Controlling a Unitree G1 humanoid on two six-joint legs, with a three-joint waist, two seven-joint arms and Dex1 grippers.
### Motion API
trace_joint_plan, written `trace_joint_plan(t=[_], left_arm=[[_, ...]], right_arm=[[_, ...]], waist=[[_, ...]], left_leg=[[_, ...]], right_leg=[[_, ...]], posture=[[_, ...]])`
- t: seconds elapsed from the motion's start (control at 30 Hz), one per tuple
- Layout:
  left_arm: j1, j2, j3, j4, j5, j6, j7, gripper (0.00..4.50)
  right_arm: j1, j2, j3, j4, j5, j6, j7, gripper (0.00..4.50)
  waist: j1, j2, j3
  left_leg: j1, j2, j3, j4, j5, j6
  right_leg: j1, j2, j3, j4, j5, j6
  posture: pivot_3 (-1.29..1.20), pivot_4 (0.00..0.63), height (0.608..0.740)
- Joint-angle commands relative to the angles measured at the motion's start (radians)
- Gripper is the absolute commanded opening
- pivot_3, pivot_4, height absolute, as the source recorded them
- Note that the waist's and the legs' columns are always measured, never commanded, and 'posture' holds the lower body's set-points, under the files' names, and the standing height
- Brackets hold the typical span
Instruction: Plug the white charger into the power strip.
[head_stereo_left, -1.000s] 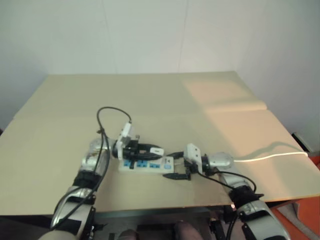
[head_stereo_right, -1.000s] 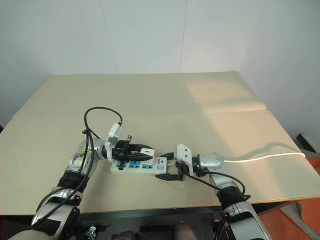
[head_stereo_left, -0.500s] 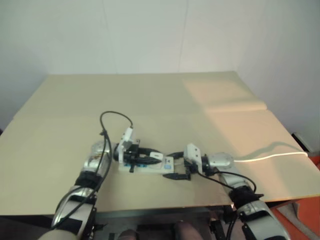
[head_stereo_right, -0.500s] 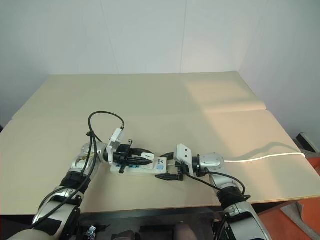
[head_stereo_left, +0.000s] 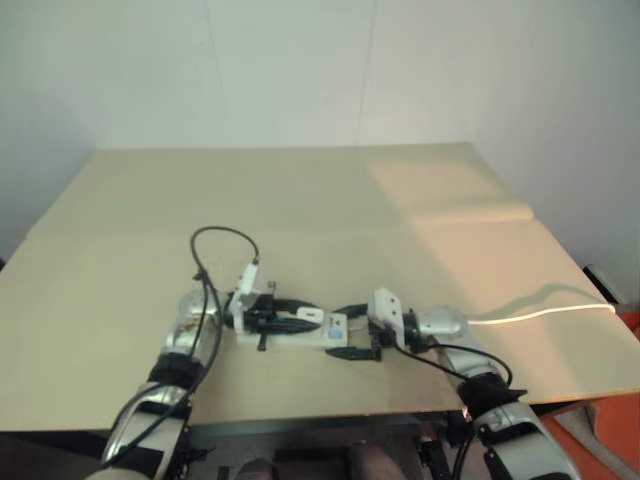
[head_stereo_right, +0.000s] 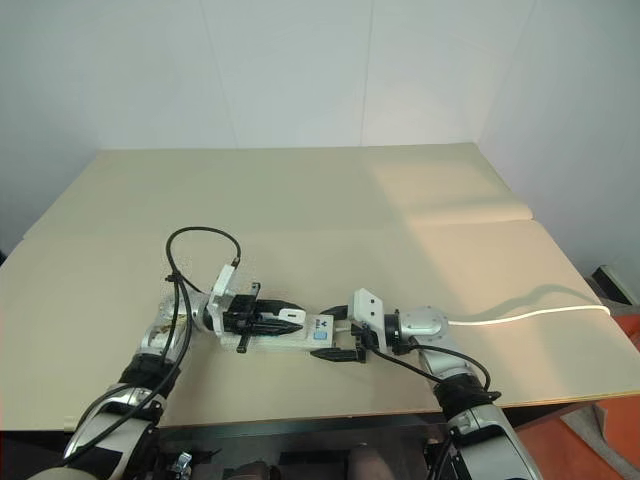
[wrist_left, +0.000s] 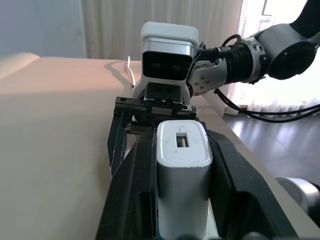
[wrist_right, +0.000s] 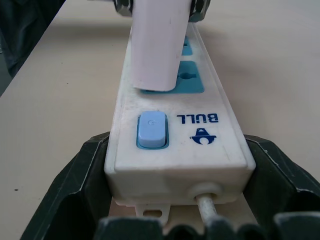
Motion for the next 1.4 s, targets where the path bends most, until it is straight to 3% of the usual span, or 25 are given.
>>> trace_joint_plan(t=[0.03, 0.53, 0.87, 1.17, 1.4], left_arm=[[0.020, 0.028, 0.039, 0.056, 0.023, -0.028, 0.026, 1.02], [-0.004, 0.039, 0.016, 0.166, 0.051, -0.056, 0.018, 1.02], [-0.023, 0.030, 0.058, 0.156, 0.025, -0.073, -0.011, 4.45], [0.036, 0.165, 0.066, -0.067, -0.081, -0.004, -0.023, 4.48], [0.073, 0.376, 0.120, -0.122, -0.057, -0.029, -0.023, 4.48]], right_arm=[[0.041, -0.012, 0.046, 0.004, -0.022, -0.009, 0.040, 3.42], [0.047, -0.018, 0.051, -0.001, -0.029, -0.023, 0.035, 3.42], [0.053, -0.015, 0.054, -0.003, -0.031, -0.025, 0.029, 3.42], [0.052, -0.020, 0.053, -0.005, -0.033, -0.031, 0.025, 3.42], [0.045, -0.028, 0.044, -0.021, -0.009, 0.042, 0.040, 3.42]], waist=[[0.001, 0.000, 0.000], [0.001, 0.003, -0.005], [0.002, 0.010, -0.009], [0.003, 0.009, -0.008], [0.002, 0.008, -0.007]], left_leg=[[0.000, 0.000, 0.000, 0.000, 0.000, 0.000], [0.001, 0.000, 0.000, 0.000, 0.000, 0.000], [0.001, 0.000, 0.000, -0.001, 0.000, 0.000], [-0.002, 0.000, 0.000, -0.001, 0.000, 0.000], [-0.002, 0.000, 0.000, -0.002, 0.000, 0.000]], right_leg=[[0.000, 0.000, 0.000, 0.000, 0.000, 0.000], [0.002, 0.000, 0.000, 0.000, -0.001, 0.002], [0.003, 0.000, -0.001, -0.005, -0.001, 0.003], [0.001, 0.000, -0.001, -0.005, -0.001, 0.002], [0.000, 0.000, -0.001, -0.006, -0.001, 0.002]], posture=[[0.00, 0.150, 0.740], [0.00, 0.150, 0.740], [0.00, 0.150, 0.740], [0.00, 0.150, 0.740], [0.00, 0.150, 0.740]])
